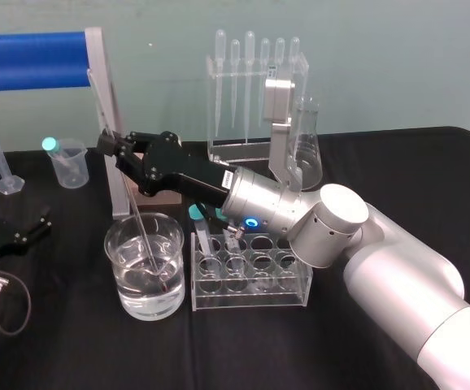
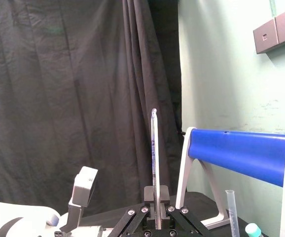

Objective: Hold the thermometer with one hand and immerse one end into the beaker, then reinsert it into the test tube rack.

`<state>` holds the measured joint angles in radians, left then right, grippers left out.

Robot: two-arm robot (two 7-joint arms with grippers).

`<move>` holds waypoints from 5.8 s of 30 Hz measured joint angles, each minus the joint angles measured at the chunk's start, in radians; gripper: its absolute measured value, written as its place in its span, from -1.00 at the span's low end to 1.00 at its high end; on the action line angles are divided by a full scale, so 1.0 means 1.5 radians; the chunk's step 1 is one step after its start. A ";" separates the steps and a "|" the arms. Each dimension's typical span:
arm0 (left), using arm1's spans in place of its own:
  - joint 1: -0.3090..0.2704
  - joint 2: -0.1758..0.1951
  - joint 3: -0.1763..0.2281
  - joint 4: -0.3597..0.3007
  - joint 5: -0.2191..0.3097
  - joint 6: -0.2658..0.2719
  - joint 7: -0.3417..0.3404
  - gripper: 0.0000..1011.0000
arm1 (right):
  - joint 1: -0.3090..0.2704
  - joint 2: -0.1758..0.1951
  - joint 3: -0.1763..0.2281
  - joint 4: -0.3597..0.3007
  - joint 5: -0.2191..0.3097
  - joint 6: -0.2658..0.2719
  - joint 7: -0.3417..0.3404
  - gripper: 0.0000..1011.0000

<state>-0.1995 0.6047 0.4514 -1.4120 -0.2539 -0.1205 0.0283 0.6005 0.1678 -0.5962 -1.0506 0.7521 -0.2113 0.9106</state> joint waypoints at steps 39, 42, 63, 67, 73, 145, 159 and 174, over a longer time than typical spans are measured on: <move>0.000 0.000 0.000 0.000 0.000 0.000 0.000 0.99 | 0.000 0.000 0.000 0.000 0.000 0.000 0.000 -0.89; 0.000 0.000 0.000 0.000 0.000 0.000 0.000 0.99 | 0.000 0.000 0.000 0.000 0.000 0.000 0.000 -0.89; 0.000 0.000 0.000 0.000 0.000 0.000 0.000 0.99 | -0.001 0.016 0.045 -0.093 0.049 -0.041 0.022 -0.89; 0.000 0.000 0.000 0.000 0.000 0.000 0.000 0.99 | -0.002 0.020 0.071 -0.129 0.086 -0.055 0.032 -0.89; 0.000 0.000 0.000 0.000 0.000 0.000 0.000 0.99 | -0.009 0.055 0.102 -0.194 0.087 -0.075 0.005 -0.89; 0.000 0.000 0.000 0.000 0.000 0.000 0.000 0.99 | -0.192 0.163 0.185 -0.134 0.027 -0.054 -0.065 -0.89; 0.000 0.000 0.000 0.000 0.000 0.000 0.000 0.99 | -0.191 0.163 0.184 -0.134 0.027 -0.053 -0.066 -0.89; 0.000 0.000 0.000 0.000 0.000 0.000 0.000 0.99 | -0.192 0.163 0.185 -0.134 0.027 -0.054 -0.066 -0.52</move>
<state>-0.1995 0.6047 0.4514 -1.4120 -0.2539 -0.1205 0.0283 0.3128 0.4128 -0.3194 -1.2523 0.7924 -0.2922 0.8112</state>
